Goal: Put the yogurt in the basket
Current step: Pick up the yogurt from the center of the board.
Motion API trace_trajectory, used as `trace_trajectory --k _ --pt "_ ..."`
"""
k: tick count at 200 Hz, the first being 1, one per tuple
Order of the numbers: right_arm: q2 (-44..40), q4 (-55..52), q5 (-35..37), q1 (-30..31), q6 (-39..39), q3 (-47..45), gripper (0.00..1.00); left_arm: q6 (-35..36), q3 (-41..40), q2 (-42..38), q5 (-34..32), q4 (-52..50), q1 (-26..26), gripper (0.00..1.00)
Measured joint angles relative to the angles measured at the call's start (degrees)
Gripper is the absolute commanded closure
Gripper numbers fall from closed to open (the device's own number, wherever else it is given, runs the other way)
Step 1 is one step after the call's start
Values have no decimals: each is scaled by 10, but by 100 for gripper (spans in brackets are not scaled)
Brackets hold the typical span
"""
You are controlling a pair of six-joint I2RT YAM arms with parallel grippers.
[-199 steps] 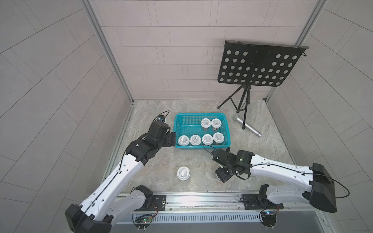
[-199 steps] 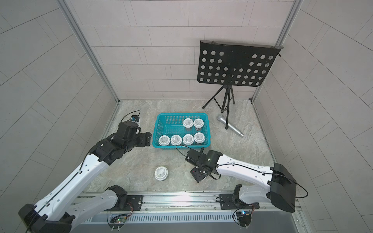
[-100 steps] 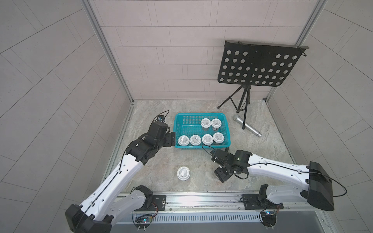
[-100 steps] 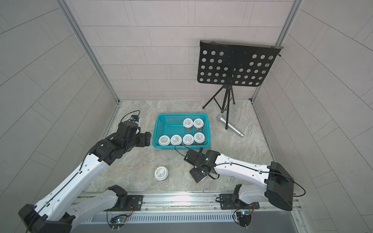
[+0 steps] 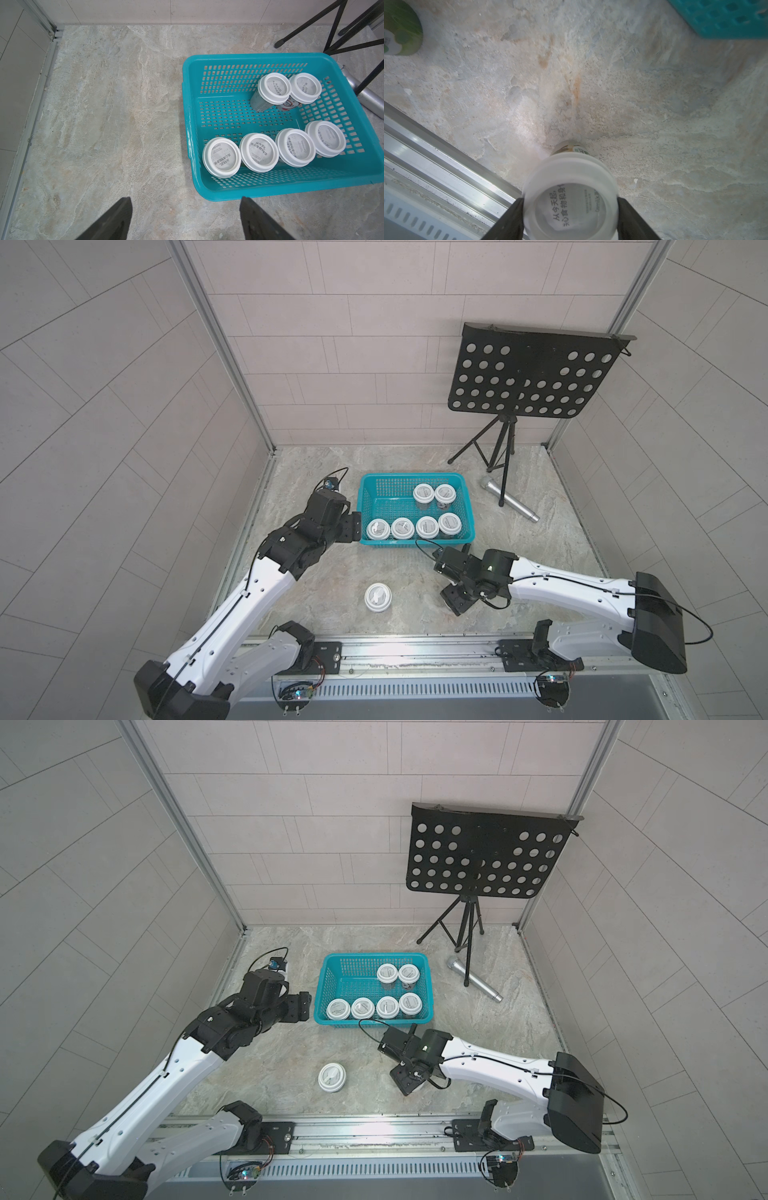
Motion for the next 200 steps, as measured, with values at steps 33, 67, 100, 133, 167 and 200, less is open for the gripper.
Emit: trace_trajectory --k 33,67,100,133,167,200 --pt "0 0 3 0 1 2 37 0 0 0 0 0 0 12" --pt "-2 0 7 0 0 7 38 0 0 0 0 0 0 12" --pt "-5 0 7 -2 -4 36 39 0 0 -1 0 0 2 12" --pt "-6 0 3 -11 -18 70 39 0 0 -4 0 0 3 12" --pt "-7 1 -18 -32 -39 113 39 0 0 -5 0 0 3 12" --pt "-6 4 -48 -61 -61 153 39 0 0 -7 -1 0 4 12"
